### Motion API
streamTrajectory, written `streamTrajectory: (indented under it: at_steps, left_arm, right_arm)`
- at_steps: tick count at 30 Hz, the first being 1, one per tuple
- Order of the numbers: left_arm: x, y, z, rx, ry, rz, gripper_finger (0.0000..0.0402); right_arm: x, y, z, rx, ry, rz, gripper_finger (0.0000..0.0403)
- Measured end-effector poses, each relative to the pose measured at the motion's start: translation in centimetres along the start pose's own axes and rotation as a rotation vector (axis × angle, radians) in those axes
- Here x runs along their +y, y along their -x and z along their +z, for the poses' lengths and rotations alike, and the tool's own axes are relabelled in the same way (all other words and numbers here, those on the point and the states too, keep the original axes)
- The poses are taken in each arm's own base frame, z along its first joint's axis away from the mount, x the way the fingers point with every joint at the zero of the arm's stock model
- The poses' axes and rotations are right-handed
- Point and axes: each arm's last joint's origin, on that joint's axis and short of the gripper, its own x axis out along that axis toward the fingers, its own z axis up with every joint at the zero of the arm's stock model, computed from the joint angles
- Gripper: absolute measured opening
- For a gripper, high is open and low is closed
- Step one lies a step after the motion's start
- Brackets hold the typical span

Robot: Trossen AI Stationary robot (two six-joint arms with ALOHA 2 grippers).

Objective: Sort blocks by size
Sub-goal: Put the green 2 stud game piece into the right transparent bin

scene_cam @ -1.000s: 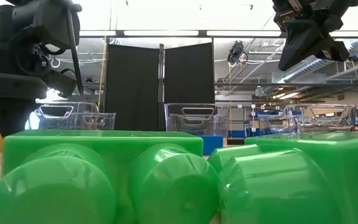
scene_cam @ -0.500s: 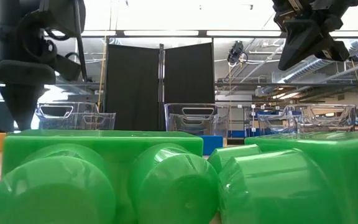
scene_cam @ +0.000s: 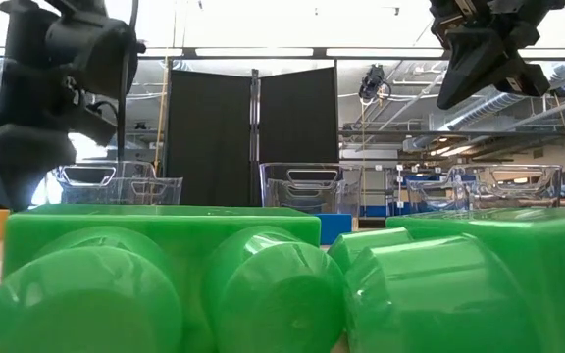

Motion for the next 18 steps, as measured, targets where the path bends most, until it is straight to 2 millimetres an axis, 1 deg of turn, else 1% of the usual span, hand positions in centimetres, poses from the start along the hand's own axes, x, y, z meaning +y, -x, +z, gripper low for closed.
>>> streamTrajectory:
  at_steps: [5, 9, 12, 18]
  left_arm:
    - [0.4, -1.6, 0.3, 0.013, 0.013, -0.017, 0.0282]
    - [0.7, -2.2, 0.4, 0.035, 0.008, -0.028, 0.0282]
    - [0.5, -2.0, 0.5, 0.035, 0.003, -0.041, 0.0282]
    - [-0.6, -0.4, 1.2, 0.016, -0.002, -0.147, 0.0282]
  right_arm:
    - [0.0, 0.0, 0.0, 0.0, 0.015, 0.0, 0.0021]
    - [0.0, 0.0, 0.0, 0.0, 0.018, 0.0, 0.002]
    - [0.0, 0.0, 0.0, 0.0, 0.024, -0.001, 0.0017]
    - [0.0, 0.0, 0.1, -0.001, 0.024, -0.002, 0.002]
